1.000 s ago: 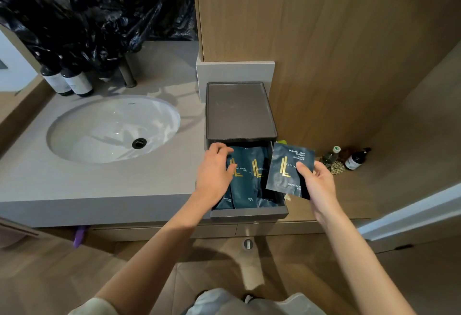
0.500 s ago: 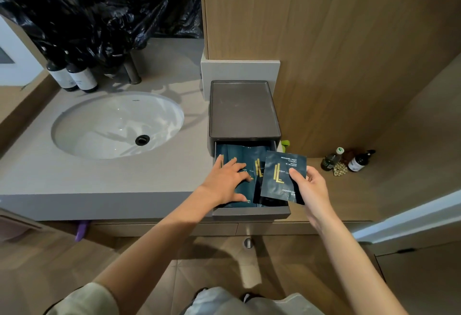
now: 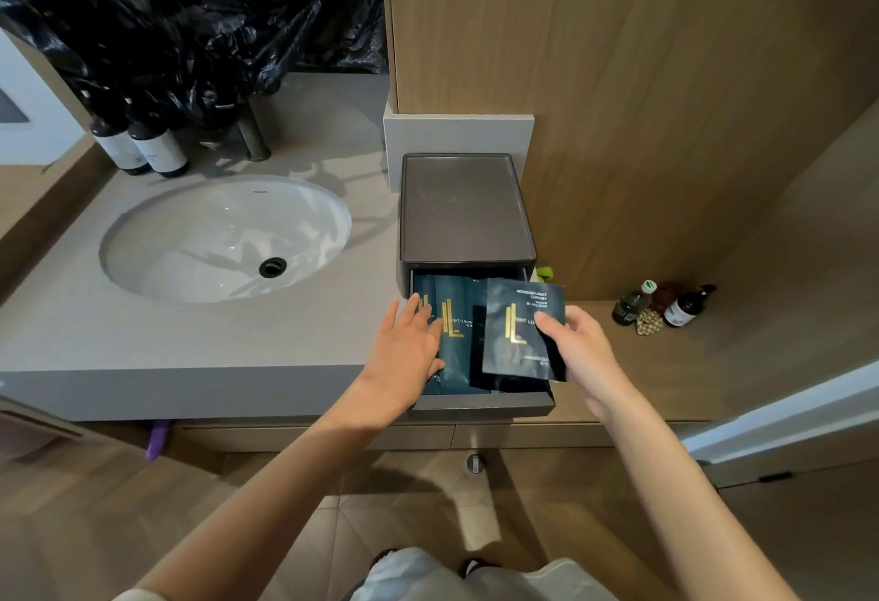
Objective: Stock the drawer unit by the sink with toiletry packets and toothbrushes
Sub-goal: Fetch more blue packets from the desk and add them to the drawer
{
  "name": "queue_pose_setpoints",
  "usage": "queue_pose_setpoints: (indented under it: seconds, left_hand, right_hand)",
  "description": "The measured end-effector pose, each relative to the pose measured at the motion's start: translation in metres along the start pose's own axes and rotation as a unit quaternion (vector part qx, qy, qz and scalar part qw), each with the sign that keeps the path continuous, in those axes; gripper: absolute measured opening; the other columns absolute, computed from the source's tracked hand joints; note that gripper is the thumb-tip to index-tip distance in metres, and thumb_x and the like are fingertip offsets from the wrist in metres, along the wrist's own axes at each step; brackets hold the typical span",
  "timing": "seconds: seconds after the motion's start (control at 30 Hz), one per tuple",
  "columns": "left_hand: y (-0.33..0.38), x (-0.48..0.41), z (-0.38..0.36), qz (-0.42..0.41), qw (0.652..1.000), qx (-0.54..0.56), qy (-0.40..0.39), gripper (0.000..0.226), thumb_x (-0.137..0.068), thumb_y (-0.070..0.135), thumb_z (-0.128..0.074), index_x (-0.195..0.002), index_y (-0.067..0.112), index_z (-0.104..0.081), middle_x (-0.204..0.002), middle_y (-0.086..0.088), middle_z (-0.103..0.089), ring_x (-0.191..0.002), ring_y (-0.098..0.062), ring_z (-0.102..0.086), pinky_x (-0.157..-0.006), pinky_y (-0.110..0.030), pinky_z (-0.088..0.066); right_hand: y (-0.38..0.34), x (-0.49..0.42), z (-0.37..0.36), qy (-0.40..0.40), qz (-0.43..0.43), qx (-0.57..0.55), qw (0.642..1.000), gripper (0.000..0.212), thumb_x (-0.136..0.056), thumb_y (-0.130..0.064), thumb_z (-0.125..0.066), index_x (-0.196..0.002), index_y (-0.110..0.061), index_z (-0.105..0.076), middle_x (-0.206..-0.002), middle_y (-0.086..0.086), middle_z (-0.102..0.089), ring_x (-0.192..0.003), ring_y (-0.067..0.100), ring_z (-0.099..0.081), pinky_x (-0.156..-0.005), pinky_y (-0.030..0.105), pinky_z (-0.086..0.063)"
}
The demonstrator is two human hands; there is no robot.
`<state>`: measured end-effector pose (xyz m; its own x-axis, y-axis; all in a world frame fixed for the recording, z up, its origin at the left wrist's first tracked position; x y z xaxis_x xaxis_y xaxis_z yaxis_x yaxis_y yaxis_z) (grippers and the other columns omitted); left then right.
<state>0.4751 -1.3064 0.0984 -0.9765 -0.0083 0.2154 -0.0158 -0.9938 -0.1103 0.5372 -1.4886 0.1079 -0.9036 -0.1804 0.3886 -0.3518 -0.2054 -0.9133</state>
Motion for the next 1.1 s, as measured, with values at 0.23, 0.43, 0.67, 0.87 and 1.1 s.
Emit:
queue_pose_setpoints:
  seconds: [0.23, 0.43, 0.67, 0.87, 1.1]
  left_hand:
    - [-0.013, 0.010, -0.012, 0.018, 0.995, 0.093, -0.040, 0.086, -0.087, 0.043, -0.060, -0.152, 0.014, -0.012, -0.162, -0.001, -0.006, -0.149, -0.024, 0.000, -0.119, -0.048, -0.006]
    - [-0.014, -0.001, -0.020, 0.012, 0.988, 0.132, -0.076, 0.096, -0.081, 0.043, -0.069, -0.153, 0.020, -0.010, -0.161, 0.003, -0.006, -0.149, -0.024, -0.003, -0.119, -0.048, -0.014]
    - [-0.016, 0.000, -0.022, 0.005, 0.987, 0.148, -0.063, 0.089, -0.084, 0.045, -0.064, -0.152, 0.023, -0.012, -0.160, 0.002, -0.013, -0.148, -0.025, -0.007, -0.119, -0.047, -0.017]
    - [-0.017, 0.000, -0.021, 0.002, 0.986, 0.156, -0.051, 0.081, -0.088, 0.043, -0.059, -0.152, 0.024, -0.014, -0.159, 0.001, -0.016, -0.147, -0.027, -0.011, -0.118, -0.047, -0.020]
    - [-0.016, -0.001, -0.022, -0.003, 0.988, 0.152, -0.032, 0.071, -0.090, 0.044, -0.056, -0.150, 0.031, -0.021, -0.157, -0.002, -0.020, -0.145, -0.027, -0.016, -0.114, -0.047, -0.027]
  right_hand:
    - [0.021, -0.025, -0.049, -0.100, -0.178, -0.247, 0.947, 0.023, -0.101, -0.020, -0.040, -0.118, -0.014, -0.054, -0.115, 0.011, -0.065, -0.110, 0.029, -0.061, -0.102, 0.048, -0.046]
    - [0.034, -0.035, -0.055, -0.116, -0.210, -0.190, 0.952, 0.025, -0.100, -0.027, -0.035, -0.106, -0.017, -0.057, -0.118, 0.012, -0.062, -0.129, 0.034, -0.049, -0.111, 0.055, -0.030]
    - [0.035, -0.038, -0.057, -0.140, -0.220, -0.198, 0.945, 0.031, -0.099, -0.027, -0.035, -0.121, -0.018, -0.054, -0.129, 0.013, -0.060, -0.124, 0.038, -0.051, -0.111, 0.061, -0.027]
    - [0.033, -0.035, -0.058, -0.132, -0.222, -0.186, 0.948, 0.024, -0.099, -0.025, -0.034, -0.108, -0.017, -0.054, -0.112, 0.012, -0.064, -0.121, 0.039, -0.055, -0.111, 0.061, -0.028]
    - [0.031, -0.036, -0.059, -0.109, -0.214, -0.167, 0.956, 0.033, -0.100, -0.026, -0.032, -0.128, -0.016, -0.049, -0.125, 0.013, -0.060, -0.123, 0.031, -0.054, -0.104, 0.062, -0.037]
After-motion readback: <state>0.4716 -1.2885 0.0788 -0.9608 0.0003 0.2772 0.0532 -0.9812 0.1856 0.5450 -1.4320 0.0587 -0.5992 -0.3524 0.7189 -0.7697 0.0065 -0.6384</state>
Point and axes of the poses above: each hand's wrist, its own x-axis away from the middle knuckle, its own z-axis out of the back of the hand, y = z × x, the point moved 9 cm from there along -x, towards the middle knuckle
